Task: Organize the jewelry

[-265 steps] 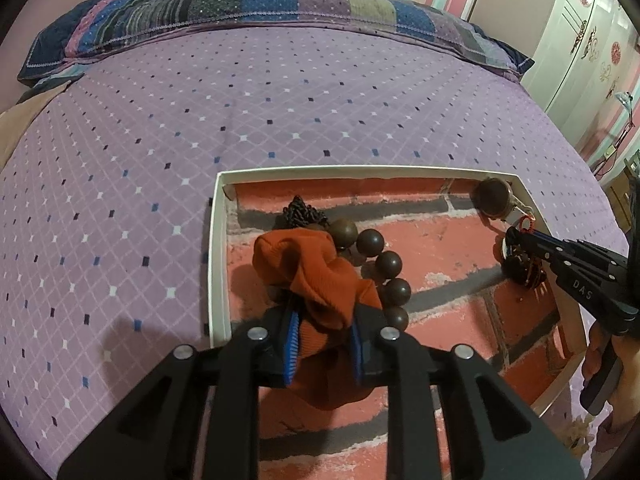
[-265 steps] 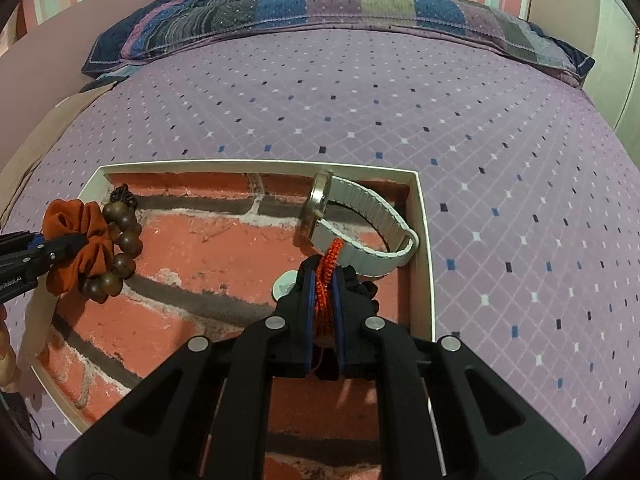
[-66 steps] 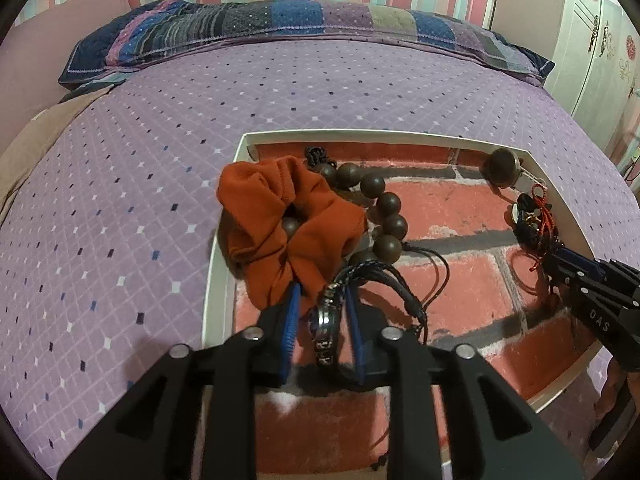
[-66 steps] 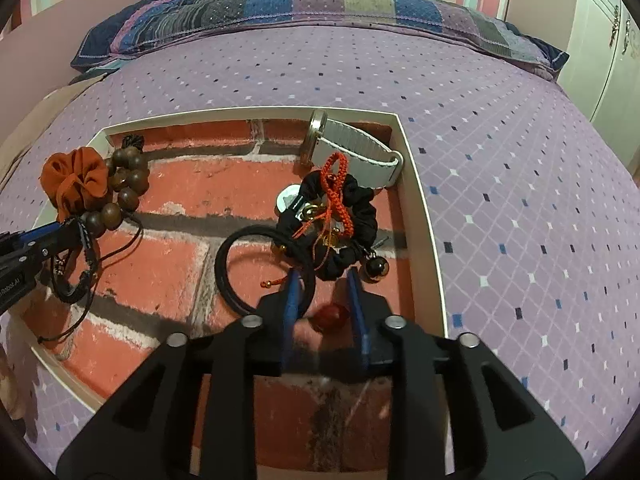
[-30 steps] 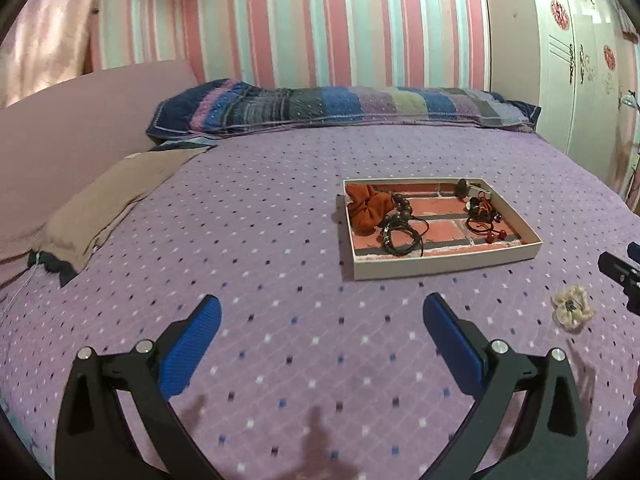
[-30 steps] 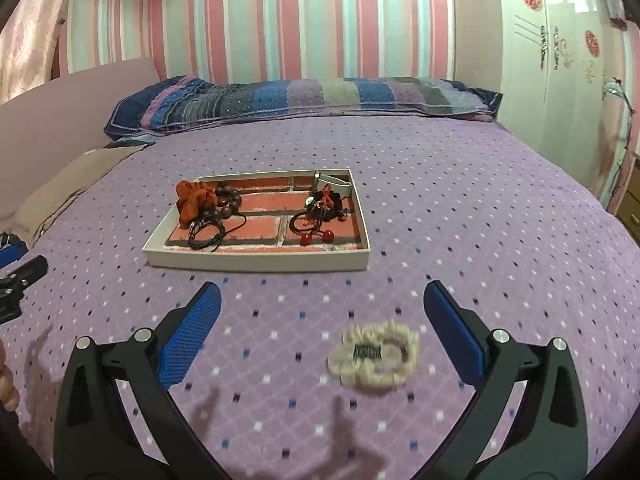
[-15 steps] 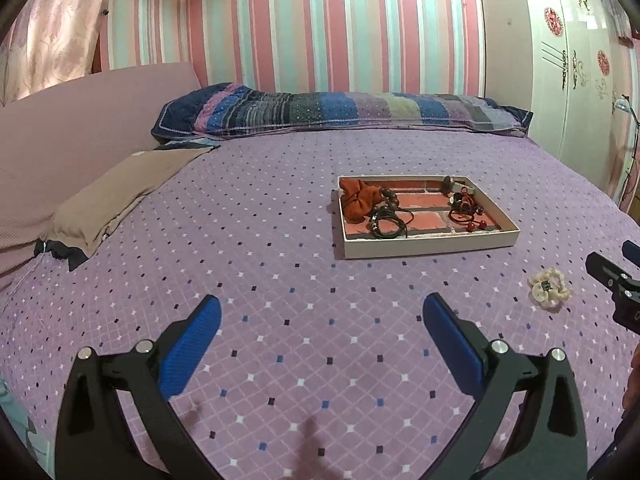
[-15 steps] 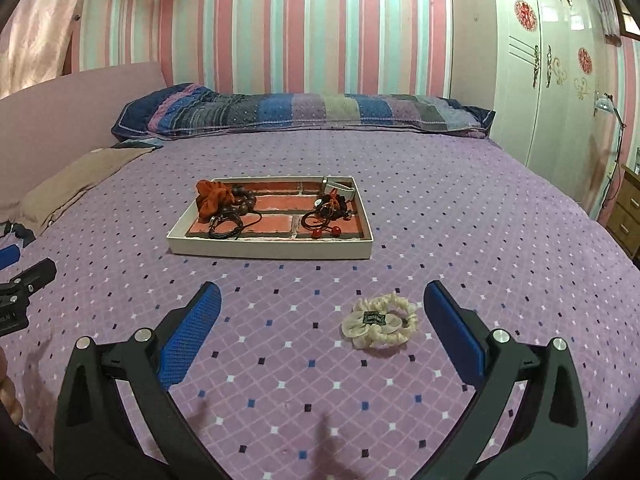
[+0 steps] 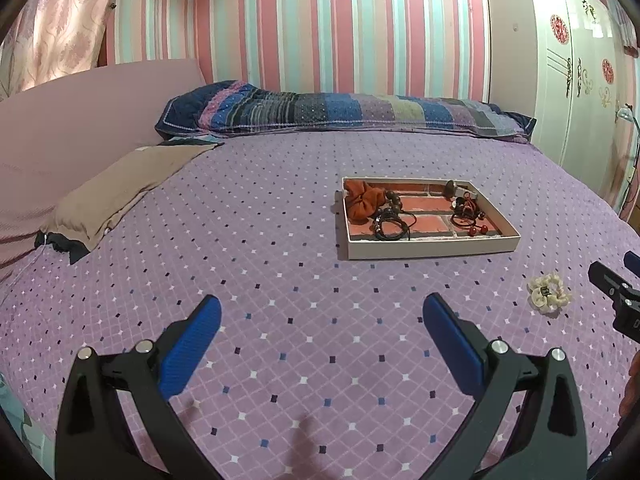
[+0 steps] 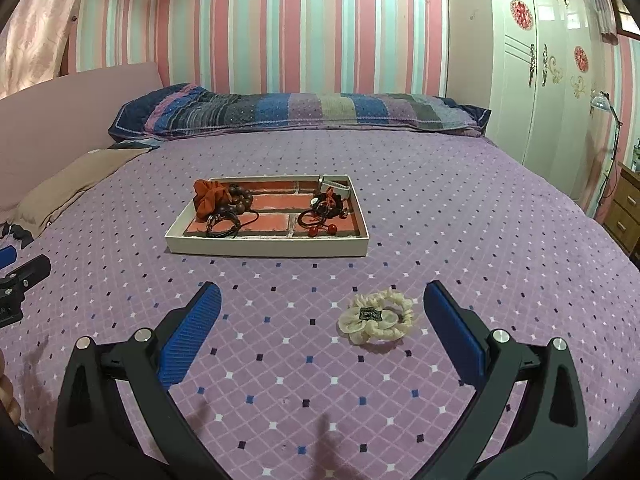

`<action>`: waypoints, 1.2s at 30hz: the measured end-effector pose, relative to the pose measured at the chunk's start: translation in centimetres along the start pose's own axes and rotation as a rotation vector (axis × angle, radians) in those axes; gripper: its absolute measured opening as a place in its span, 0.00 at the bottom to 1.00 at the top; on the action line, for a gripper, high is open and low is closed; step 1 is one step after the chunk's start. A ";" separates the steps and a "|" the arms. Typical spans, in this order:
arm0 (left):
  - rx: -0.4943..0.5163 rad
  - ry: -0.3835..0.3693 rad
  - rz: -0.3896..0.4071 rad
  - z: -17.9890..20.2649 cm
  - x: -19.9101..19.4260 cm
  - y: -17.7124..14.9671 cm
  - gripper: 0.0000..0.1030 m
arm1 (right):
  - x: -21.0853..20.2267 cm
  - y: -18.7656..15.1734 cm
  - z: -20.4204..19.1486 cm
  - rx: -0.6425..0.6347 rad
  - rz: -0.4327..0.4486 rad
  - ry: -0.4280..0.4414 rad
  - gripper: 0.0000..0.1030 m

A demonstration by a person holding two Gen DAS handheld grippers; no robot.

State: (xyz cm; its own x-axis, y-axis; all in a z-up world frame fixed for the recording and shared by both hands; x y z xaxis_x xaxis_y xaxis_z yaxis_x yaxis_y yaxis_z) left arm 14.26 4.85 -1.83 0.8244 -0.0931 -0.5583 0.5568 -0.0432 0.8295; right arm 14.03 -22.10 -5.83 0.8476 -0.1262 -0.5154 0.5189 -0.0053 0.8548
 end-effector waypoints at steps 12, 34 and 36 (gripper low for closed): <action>0.002 -0.007 0.004 0.5 -0.5 -0.2 0.96 | -1.0 0.3 -0.2 -0.013 0.019 -0.006 0.96; 0.016 -0.010 -0.003 1.1 -0.5 -0.5 0.96 | -0.9 0.4 -0.3 -0.023 0.015 -0.017 0.96; 0.015 -0.011 -0.004 1.1 -0.5 -0.5 0.96 | -0.9 0.4 -0.2 -0.026 0.016 -0.019 0.96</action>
State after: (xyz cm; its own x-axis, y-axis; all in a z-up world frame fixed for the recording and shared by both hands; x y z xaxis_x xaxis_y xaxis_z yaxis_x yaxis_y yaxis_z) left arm 13.43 3.86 -1.91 0.8207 -0.1041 -0.5618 0.5588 -0.0590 0.8272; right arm 13.48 -21.82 -5.06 0.8535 -0.1449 -0.5006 0.5087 0.0226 0.8607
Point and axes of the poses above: each gripper's, at about its wrist camera, not at the fingertips, and x roughly the way its jaws point, z to its right, y to its top, the point moved 6 cm from there along x, roughly the way its jaws point, and after that the axes turned 7 degrees about -y, right-handed, at the moved point
